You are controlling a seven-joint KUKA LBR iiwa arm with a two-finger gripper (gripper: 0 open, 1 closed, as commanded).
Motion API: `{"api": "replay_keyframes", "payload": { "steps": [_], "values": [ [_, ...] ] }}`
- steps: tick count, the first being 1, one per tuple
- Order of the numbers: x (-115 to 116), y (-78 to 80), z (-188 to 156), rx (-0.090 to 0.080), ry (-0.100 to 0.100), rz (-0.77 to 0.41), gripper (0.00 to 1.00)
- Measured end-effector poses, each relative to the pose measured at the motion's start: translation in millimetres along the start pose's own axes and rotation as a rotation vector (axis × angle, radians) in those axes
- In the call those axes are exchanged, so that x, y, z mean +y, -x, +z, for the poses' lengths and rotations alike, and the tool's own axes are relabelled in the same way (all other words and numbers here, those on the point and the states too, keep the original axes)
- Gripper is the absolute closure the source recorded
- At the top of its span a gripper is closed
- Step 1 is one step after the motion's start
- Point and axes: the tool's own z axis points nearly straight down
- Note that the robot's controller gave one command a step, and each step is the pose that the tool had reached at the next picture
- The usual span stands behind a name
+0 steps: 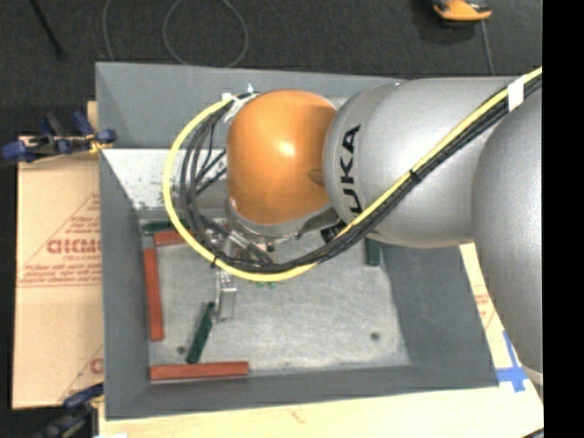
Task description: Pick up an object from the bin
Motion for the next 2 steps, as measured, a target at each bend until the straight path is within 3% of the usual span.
{"api": "replay_keyframes", "payload": {
  "steps": [1,2],
  "values": [
    [10.0,-6.4,139.1,-0.003,-0.003,-0.519,0.00],
    [-27.4,-33.8,106.5,-0.006,-0.004,-0.810,0.00]
  ]
}}
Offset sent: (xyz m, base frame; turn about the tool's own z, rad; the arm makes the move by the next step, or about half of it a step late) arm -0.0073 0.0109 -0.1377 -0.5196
